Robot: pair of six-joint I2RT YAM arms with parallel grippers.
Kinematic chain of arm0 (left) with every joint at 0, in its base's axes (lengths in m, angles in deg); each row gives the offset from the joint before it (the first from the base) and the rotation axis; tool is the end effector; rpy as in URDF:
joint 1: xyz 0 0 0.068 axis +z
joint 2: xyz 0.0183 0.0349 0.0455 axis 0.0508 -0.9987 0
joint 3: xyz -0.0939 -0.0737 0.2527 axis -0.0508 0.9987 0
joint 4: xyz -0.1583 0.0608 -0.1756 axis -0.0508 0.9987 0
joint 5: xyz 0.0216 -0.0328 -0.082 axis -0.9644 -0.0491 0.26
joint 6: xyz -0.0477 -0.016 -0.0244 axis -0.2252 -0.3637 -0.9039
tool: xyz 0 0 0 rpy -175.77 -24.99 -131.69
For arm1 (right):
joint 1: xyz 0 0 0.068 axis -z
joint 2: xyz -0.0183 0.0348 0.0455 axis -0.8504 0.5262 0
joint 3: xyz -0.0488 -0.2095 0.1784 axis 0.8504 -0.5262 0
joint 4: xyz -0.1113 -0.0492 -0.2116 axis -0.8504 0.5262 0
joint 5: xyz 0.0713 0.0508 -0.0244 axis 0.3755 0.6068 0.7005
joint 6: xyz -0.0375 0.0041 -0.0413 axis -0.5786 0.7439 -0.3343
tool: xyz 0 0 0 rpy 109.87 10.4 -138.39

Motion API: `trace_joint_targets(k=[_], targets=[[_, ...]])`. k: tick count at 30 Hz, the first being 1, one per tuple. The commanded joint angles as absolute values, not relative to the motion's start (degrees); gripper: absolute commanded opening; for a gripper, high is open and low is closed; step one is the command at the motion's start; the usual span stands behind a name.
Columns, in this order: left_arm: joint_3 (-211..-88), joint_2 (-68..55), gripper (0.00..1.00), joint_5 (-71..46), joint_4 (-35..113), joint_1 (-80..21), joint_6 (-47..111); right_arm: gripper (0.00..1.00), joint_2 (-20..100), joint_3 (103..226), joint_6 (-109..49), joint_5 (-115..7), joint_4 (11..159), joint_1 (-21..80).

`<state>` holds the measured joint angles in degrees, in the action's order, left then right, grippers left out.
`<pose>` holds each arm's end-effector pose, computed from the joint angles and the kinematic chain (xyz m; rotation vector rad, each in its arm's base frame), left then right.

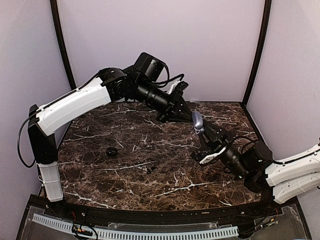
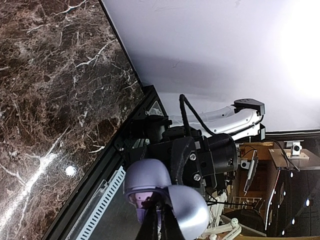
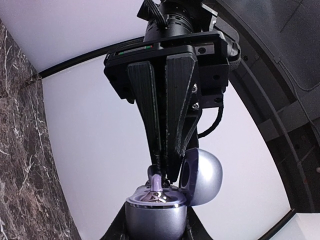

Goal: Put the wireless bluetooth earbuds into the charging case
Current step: Insert the left earbud into the left side groove of the charging case, then adjust the left earbud in the left side groove of the charging case.

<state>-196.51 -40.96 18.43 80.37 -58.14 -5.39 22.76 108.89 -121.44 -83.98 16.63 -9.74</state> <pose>0.2173 -0.3556 0.4122 0.6396 2.4354 -1.6633 0.0904 0.1852 0.2870 -1.0332 0.6052 -0.4729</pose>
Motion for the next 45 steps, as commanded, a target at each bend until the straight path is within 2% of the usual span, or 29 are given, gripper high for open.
trace_joint_targets(k=[1,19,24,28,30,32,33,34,36,40,45], targets=[[-196.9,-37.0,0.05,20.8,74.1,-58.6,-5.7,0.0,21.9,109.3,-116.0,-83.1,16.0,-10.4],[-199.1,-33.3,0.07,23.2,67.2,-57.8,-5.9,0.0,18.5,108.2,-110.2,-82.9,18.7,-10.4],[-198.4,-30.6,0.08,20.2,66.8,-56.8,-4.2,0.0,17.0,108.5,-105.8,-82.5,18.0,-10.4],[-192.3,-25.3,0.18,12.3,66.5,-55.2,1.3,0.0,11.9,110.8,-95.5,-79.5,23.9,-10.4],[-187.3,-21.3,0.3,6.9,64.2,-54.9,5.0,0.0,8.6,112.1,-89.0,-77.7,27.1,-10.3],[-180.8,-16.8,0.69,-1.0,58.1,-54.8,8.6,0.0,5.7,113.0,-83.7,-75.2,29.9,-10.2],[-175.9,-13.7,0.79,-2.2,56.1,-54.7,9.2,0.0,4.4,113.4,-81.3,-74.0,31.2,-10.1],[-173.7,-12.4,0.94,-3.5,52.3,-54.4,10.8,0.0,3.1,113.8,-79.2,-72.9,32.5,-10.1],[-169.0,-9.5,0.98,-3.9,48.7,-54.2,14.0,0.0,0.7,114.5,-75.2,-70.7,34.9,-10.0],[-165.5,-8.0,0.99,1.9,46.0,-54.4,21.6,0.0,-3.0,116.2,-68.1,-65.5,40.0,-9.6],[-164.4,-9.0,0.99,2.7,45.4,-56.9,27.0,0.0,-4.8,118.1,-62.5,-59.5,44.3,-9.5]])
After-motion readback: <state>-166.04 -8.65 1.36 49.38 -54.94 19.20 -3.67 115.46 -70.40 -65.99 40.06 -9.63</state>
